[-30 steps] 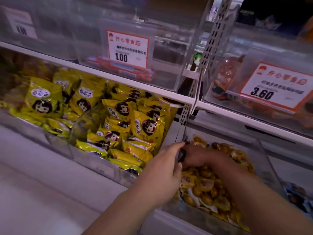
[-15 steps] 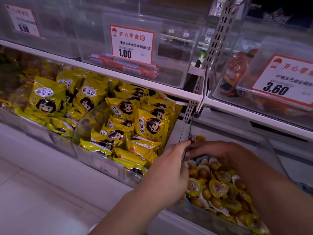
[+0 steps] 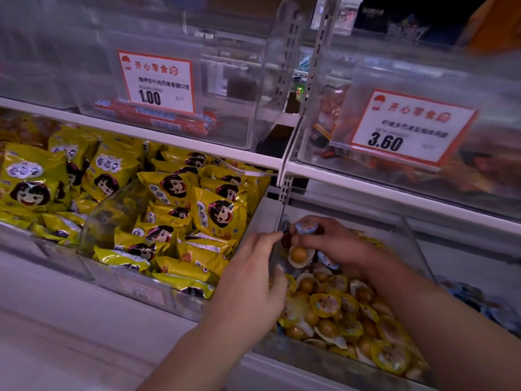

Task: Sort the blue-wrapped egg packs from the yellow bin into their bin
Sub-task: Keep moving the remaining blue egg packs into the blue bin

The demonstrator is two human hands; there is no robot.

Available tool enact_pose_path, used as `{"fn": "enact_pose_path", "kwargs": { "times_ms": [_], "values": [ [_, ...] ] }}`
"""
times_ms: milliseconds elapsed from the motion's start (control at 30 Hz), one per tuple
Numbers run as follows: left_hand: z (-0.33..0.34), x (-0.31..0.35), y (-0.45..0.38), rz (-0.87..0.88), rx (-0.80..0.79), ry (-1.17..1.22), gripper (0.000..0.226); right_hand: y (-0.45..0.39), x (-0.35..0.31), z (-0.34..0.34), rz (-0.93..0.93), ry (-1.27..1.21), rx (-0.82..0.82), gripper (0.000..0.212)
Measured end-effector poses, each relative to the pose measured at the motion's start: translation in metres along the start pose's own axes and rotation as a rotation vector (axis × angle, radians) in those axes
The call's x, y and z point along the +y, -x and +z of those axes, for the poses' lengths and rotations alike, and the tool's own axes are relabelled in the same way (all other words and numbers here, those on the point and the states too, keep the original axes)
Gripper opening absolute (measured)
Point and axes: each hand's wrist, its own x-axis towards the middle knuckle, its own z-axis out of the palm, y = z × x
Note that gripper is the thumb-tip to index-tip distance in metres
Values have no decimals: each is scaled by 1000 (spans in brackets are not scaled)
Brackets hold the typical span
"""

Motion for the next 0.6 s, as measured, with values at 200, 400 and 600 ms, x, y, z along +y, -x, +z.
{"fn": "enact_pose_path", "kwargs": {
  "times_ms": [200, 400, 600],
  "values": [
    [21, 34, -1, 207, 95, -3, 43, 44, -4, -30, 153, -422, 93, 19],
    [64, 39, 2, 60, -251, 50, 70, 89, 6, -24, 322, -859, 237, 25],
    [76, 33, 0, 161, -285, -196, 51, 110, 29, -22, 239, -909, 402, 15]
  ]
}}
